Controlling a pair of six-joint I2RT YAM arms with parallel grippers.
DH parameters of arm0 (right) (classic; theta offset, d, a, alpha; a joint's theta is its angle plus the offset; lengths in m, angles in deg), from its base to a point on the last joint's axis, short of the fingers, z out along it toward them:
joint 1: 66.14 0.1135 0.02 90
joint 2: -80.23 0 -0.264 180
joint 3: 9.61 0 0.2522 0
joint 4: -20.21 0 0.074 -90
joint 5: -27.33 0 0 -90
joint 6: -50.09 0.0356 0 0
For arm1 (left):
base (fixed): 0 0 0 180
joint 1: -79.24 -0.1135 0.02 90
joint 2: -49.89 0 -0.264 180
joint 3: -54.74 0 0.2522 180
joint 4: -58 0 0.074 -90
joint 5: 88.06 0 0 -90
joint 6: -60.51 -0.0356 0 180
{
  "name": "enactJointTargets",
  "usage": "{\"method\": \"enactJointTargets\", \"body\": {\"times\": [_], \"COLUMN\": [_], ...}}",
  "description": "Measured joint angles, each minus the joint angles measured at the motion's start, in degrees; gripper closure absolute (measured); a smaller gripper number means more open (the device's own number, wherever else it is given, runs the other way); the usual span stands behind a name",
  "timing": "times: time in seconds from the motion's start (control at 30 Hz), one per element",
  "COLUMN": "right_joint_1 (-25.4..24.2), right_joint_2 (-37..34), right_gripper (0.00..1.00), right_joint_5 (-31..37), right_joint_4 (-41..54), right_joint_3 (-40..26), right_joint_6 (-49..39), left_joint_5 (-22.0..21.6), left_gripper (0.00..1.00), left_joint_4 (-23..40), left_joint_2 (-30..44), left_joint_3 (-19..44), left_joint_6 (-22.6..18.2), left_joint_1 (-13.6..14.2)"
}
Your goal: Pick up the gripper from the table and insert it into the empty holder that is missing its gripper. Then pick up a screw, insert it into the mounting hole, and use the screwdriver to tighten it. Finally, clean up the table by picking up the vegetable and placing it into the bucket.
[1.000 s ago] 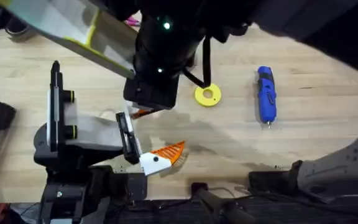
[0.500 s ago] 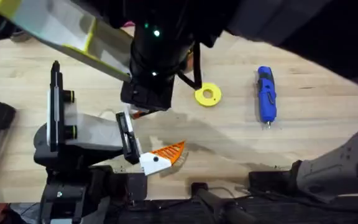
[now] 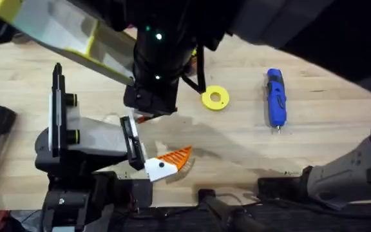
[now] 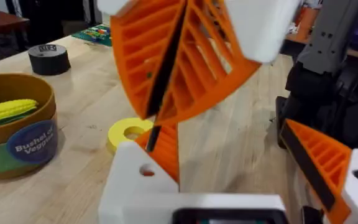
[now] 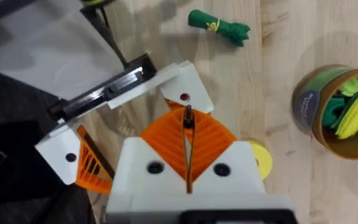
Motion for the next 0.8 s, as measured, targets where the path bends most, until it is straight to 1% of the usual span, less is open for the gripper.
{"method": "enactJointTargets", "body": {"times": [0.8], "right_joint_1": [0.67], "right_joint_2": [-0.85], "right_gripper": [0.995], "right_joint_5": [0.00], "right_joint_4": [-0.46], "right_joint_3": [0.00], "right_joint_6": [-0.61], "left_joint_5": [0.00], "left_gripper": [0.015], "left_joint_4": [0.00], "left_joint_2": [0.01], "left_joint_3": [0.00], "left_joint_6": [0.00], "left_joint_1": [0.00]}}
